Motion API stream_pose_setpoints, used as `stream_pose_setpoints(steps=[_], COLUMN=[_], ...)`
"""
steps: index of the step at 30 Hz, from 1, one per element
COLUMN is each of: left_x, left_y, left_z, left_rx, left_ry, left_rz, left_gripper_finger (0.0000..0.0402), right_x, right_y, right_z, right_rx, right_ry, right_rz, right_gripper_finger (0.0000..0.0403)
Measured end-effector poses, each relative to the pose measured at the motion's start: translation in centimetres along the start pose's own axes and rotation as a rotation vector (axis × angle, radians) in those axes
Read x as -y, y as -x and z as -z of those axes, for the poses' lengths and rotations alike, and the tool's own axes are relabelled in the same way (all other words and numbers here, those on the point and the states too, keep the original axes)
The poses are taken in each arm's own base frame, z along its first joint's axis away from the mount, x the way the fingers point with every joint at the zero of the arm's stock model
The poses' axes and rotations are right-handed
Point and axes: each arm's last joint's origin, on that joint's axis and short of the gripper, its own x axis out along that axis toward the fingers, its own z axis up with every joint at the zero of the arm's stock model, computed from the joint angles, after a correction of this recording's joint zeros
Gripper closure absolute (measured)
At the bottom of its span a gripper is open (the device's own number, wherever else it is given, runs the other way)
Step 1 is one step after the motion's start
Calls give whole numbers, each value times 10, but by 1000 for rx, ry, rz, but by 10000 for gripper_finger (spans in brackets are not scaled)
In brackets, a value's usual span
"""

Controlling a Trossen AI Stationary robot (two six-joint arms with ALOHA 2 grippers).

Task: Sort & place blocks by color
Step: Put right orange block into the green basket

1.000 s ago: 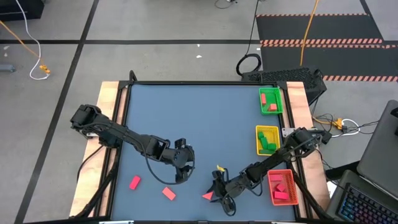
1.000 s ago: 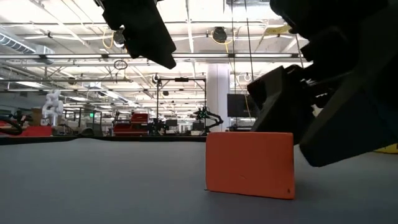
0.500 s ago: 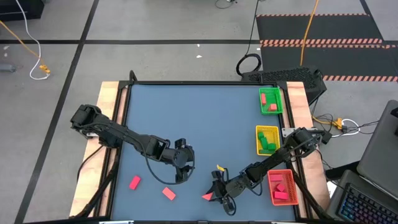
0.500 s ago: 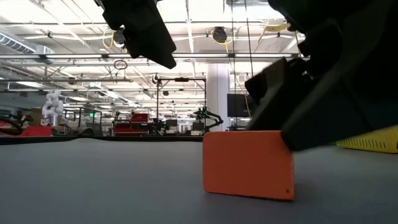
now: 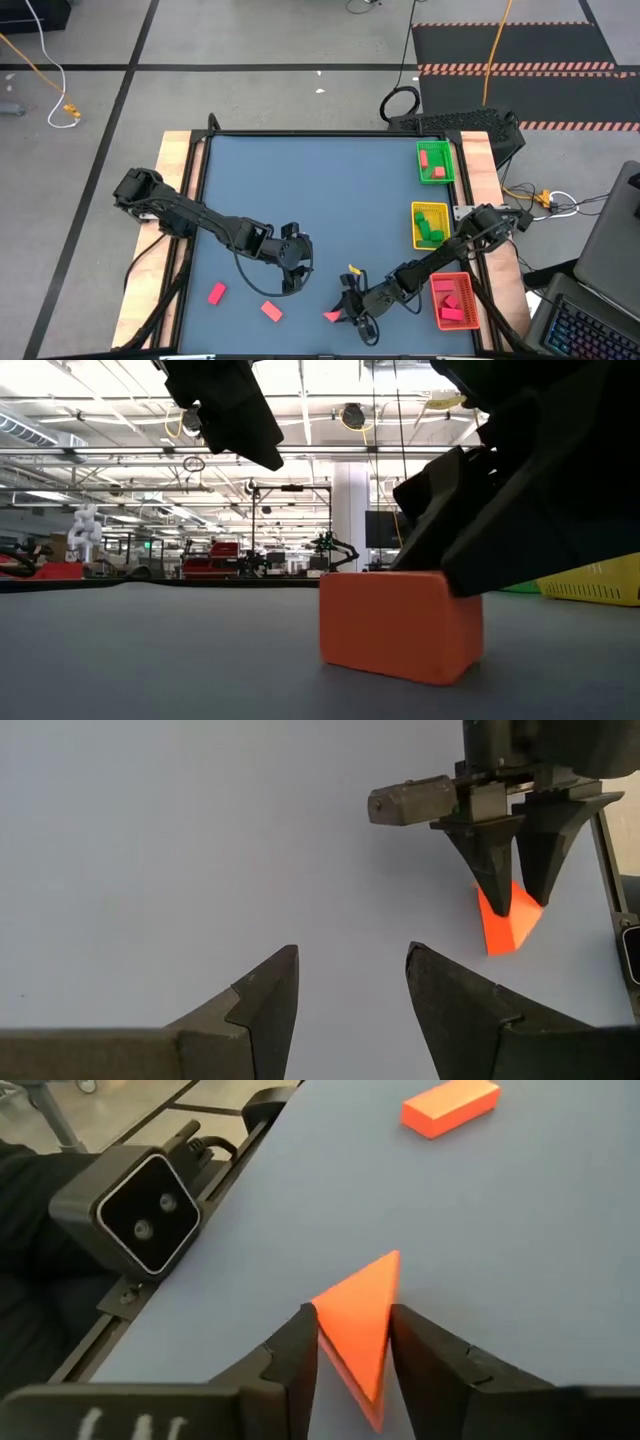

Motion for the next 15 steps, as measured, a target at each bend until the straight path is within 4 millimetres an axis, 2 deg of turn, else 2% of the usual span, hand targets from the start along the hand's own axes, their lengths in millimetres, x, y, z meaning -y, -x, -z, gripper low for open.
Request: stream_pose_setpoints(steps=[9,15], left_x=[0,0], left_y=[0,0], left_z=[0,0], left_rx=[-2,-2], left_ry=[-1,-2], left_rz=[0,0], left_gripper_finger=[213,213], right_x=[3,6], right_y=[-4,-5], right_z=[6,5], right_rx=[-4,-5], right_ry=[7,5], right_rz=[56,64], right_gripper_finger=[334,341])
